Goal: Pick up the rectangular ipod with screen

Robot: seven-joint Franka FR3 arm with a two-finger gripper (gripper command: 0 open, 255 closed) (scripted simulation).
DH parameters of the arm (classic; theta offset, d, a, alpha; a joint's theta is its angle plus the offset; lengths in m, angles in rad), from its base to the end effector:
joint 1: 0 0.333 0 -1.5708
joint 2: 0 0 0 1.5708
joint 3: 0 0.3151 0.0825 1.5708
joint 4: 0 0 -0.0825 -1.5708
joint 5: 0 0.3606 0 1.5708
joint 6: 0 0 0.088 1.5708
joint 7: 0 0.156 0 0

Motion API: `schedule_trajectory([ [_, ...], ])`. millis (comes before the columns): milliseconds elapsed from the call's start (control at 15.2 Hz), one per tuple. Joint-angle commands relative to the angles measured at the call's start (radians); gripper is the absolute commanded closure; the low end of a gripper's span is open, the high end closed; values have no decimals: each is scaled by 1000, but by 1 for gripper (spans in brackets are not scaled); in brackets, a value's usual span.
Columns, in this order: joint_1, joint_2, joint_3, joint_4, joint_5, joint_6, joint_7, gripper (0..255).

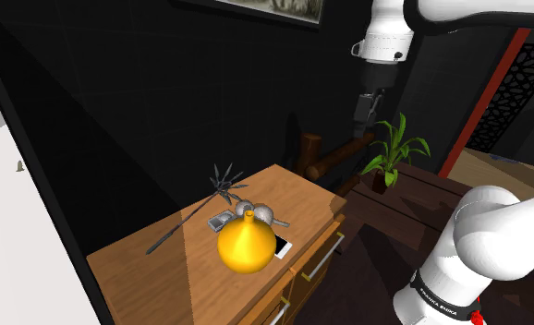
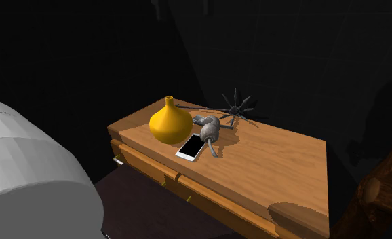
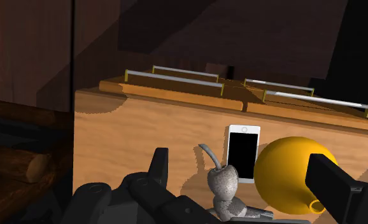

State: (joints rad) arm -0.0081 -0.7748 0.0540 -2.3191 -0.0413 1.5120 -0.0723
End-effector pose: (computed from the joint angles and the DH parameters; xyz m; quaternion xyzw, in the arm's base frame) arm 0.2797 0.0101 0.5492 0.9978 0.0502 -0.0173 0.0391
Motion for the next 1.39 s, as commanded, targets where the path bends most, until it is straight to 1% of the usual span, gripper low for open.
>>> schedule_trajectory([
  [0,0,0,0,0,0,0,0,0],
  [330,31,115,-41,-51,-27,175,-130,0],
  [660,61,260,-75,-65,-44,343,-255,0],
  [990,90,426,-98,-44,-48,497,-378,0],
  [1320,116,603,-108,7,-40,630,-500,0],
])
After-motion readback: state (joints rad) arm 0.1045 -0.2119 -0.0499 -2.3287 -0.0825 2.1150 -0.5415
